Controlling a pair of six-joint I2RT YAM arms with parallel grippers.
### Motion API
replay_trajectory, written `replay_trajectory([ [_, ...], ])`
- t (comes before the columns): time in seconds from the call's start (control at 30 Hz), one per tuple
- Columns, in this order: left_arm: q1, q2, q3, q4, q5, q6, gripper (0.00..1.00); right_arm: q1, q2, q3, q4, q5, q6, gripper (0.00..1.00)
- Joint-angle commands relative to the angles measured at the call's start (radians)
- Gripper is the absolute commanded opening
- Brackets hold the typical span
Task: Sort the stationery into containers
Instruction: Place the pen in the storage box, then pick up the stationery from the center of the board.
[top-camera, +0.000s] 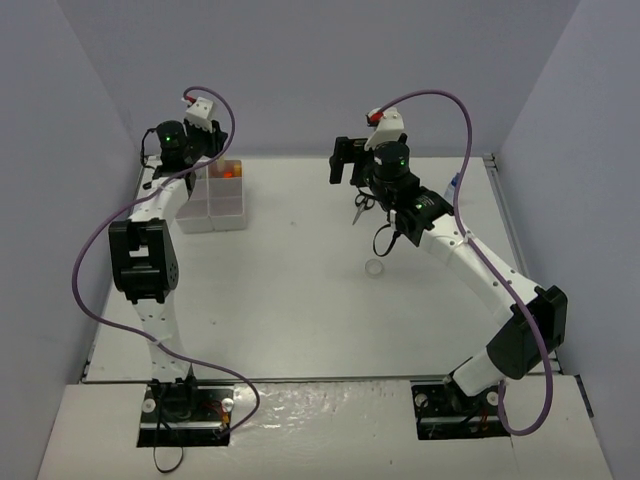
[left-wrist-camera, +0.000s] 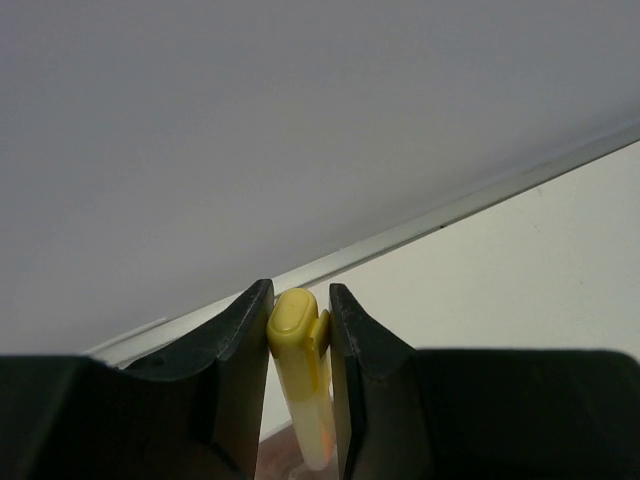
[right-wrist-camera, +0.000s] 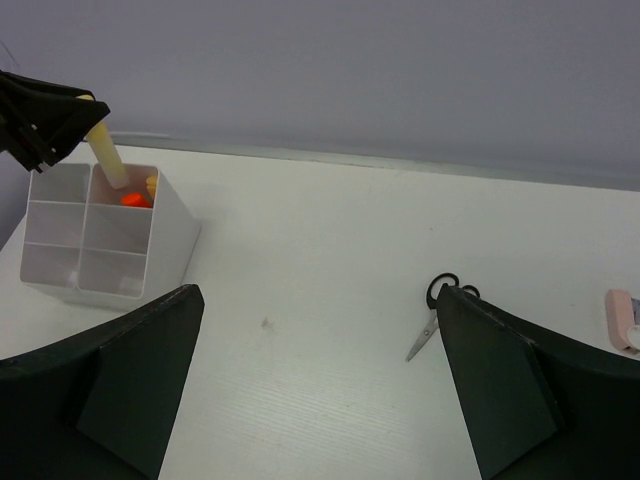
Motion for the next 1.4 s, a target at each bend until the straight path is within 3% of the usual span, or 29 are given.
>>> replay_trajectory([
  [0.0, 0.016, -0.052, -0.024, 0.142, 0.055, -0.005, 0.00, -0.011, -0.038, 0.043, 0.036, 0.010, 0.021, 1.00],
  [0.23, 0.030, -0.059, -0.069, 0.137, 0.076, 0.064, 0.00, -0.015, -0.040, 0.025, 0.013, 0.021, 0.033, 1.00],
  [0.27, 0.032, -0.058, -0.069, 0.124, 0.081, 0.079, 0.06, -0.018, -0.036, 0.023, 0.012, 0.022, 0.036, 1.00],
  [0.4, 0.038, -0.076, -0.055, 0.087, 0.107, 0.073, 0.62, -0.058, -0.003, 0.032, -0.050, 0.037, 0.100, 1.00],
  [0.5, 0.038, -0.093, -0.023, 0.058, 0.110, 0.029, 0.82, -0.125, 0.042, 0.052, -0.121, 0.011, 0.168, 1.00],
  [0.63, 0.036, -0.122, 0.059, -0.047, 0.098, -0.009, 0.84, -0.182, 0.078, 0.062, -0.249, -0.003, 0.180, 0.94],
  [0.67, 0.035, -0.129, 0.087, -0.094, 0.091, -0.012, 0.84, -0.189, 0.082, 0.063, -0.274, -0.009, 0.176, 0.89],
  [0.83, 0.022, -0.187, 0.159, -0.308, 0.087, -0.007, 0.84, -0.232, 0.083, 0.003, -0.477, -0.051, 0.137, 0.39],
  [0.87, 0.009, -0.201, 0.168, -0.348, 0.087, -0.002, 0.84, -0.236, 0.072, -0.029, -0.508, -0.059, 0.132, 0.36],
  [1.03, -0.033, -0.275, 0.185, -0.597, 0.070, 0.026, 0.84, -0.224, 0.059, -0.243, -0.514, -0.174, 0.164, 0.37],
  [1.13, -0.033, -0.301, 0.194, -0.694, 0.038, 0.015, 0.84, -0.222, 0.057, -0.289, -0.510, -0.179, 0.171, 0.42],
  [1.37, -0.033, -0.375, 0.101, -0.751, -0.015, 0.029, 0.84, -0.204, 0.113, -0.307, -0.474, -0.223, 0.151, 0.46],
])
